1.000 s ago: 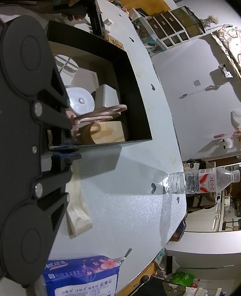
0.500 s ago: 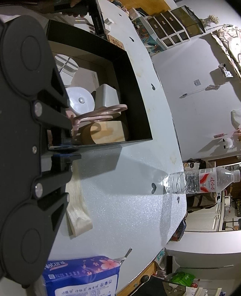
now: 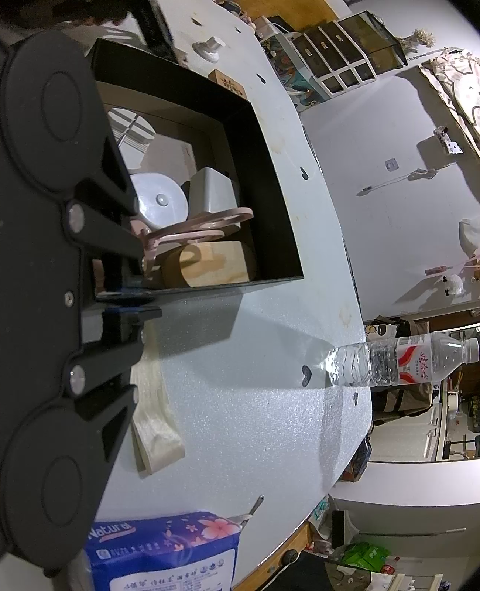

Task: Organize rigid objects
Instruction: 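Grasp the white block with wooden dowel using the left tool, then carry the white block with dowel into the box and release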

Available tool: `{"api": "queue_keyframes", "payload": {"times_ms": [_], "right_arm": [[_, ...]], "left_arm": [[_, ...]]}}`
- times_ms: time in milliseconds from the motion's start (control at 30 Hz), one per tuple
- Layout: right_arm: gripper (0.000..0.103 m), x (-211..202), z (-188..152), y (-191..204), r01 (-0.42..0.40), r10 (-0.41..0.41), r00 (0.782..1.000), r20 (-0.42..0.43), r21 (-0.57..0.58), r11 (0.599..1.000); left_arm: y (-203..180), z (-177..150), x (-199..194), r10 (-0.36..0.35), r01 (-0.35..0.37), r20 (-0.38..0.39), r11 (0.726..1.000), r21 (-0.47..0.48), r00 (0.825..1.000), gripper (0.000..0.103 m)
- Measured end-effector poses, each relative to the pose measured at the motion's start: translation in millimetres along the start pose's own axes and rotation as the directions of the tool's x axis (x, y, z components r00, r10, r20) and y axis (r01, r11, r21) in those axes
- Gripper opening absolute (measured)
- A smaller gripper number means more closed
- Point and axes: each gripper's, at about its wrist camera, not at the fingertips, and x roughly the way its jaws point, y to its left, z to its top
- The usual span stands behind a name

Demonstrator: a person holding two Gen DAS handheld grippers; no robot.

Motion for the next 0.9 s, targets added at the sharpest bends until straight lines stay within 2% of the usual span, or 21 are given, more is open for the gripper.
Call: {"api": "queue_keyframes", "payload": {"times_ms": [167, 267, 333, 433, 567, 633, 767, 900], "right_arm": [[0.007, 0.1, -0.2, 0.1, -0.001, 0.001, 1.000, 0.000, -0.005, 1.000], [0.007, 0.0, -0.3, 0.1, -0.001, 0.001, 1.000, 0.000, -0.006, 1.000], [0.007, 0.3, -0.4, 0.1, -0.002, 0.002, 1.000, 0.001, -0.005, 1.000], [0.007, 0.2, -0.4, 0.0, -0.002, 0.002, 1.000, 0.001, -0.006, 1.000], [0.007, 0.3, -0.3, -0.1, -0.003, 0.003, 1.000, 0.002, -0.004, 1.000], [0.007, 0.2, -0.3, 0.0, -0.002, 0.002, 1.000, 0.001, -0.005, 1.000], [0.007, 0.3, -0.3, 0.0, -0.002, 0.003, 1.000, 0.001, -0.005, 1.000], [0.007, 0.2, -0.1, 0.3, -0.002, 0.002, 1.000, 0.001, -0.006, 1.000]], "left_arm": [[-22.3, -1.8, -21.6, -0.070, 0.068, 0.030, 0.996, 0.050, 0.997, 0.086], [-36.5, 12.7, -39.1, -0.143, 0.135, 0.068, 0.985, 0.108, 0.987, 0.086], [-51.6, 26.4, -48.5, -0.201, 0.183, 0.086, 0.966, 0.182, 0.976, 0.086], [-72.6, 39.9, -52.0, -0.290, 0.261, 0.062, 0.920, 0.292, 0.955, 0.086], [-103.4, 50.0, -34.6, -0.359, 0.345, -0.056, 0.829, 0.441, 0.932, 0.086], [-116.1, 51.4, -20.4, -0.364, 0.378, -0.129, 0.782, 0.496, 0.923, 0.086], [-131.7, 49.9, 8.8, -0.332, 0.412, -0.243, 0.719, 0.560, 0.911, 0.086], [-135.1, 54.3, 29.1, -0.319, 0.441, -0.306, 0.692, 0.571, 0.897, 0.086]]}}
